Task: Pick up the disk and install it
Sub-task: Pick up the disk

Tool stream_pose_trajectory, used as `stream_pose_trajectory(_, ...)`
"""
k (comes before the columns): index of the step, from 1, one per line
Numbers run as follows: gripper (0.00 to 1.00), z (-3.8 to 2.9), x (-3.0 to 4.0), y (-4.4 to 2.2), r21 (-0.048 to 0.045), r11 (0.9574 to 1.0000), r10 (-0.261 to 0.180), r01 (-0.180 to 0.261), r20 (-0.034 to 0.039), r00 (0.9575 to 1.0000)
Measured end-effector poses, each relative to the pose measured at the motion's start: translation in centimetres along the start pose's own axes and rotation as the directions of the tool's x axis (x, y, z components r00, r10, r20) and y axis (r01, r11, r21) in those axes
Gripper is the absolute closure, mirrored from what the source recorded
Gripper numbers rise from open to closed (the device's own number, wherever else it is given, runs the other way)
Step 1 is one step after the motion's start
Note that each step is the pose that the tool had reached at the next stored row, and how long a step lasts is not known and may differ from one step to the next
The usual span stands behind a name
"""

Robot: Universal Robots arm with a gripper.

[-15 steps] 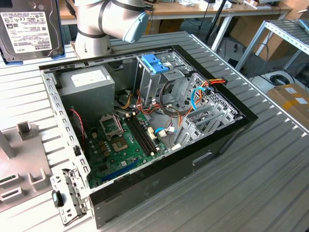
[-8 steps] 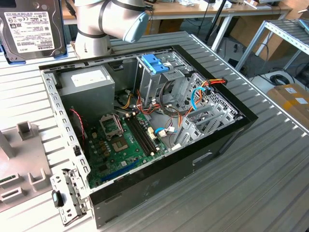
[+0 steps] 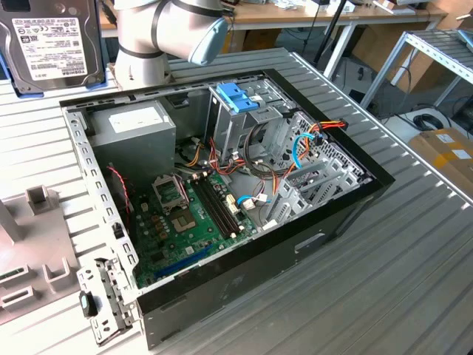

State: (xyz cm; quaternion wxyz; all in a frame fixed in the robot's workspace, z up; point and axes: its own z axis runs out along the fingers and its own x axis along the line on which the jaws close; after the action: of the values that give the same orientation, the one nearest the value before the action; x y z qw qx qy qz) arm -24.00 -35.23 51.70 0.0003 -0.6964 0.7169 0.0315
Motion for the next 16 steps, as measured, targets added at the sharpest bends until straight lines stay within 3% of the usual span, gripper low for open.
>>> stream_pose_trajectory(16,0.63,-0.06,-0.04,-1.4,-0.0001,1.0,0.0,0.0,-0.0001,1.0)
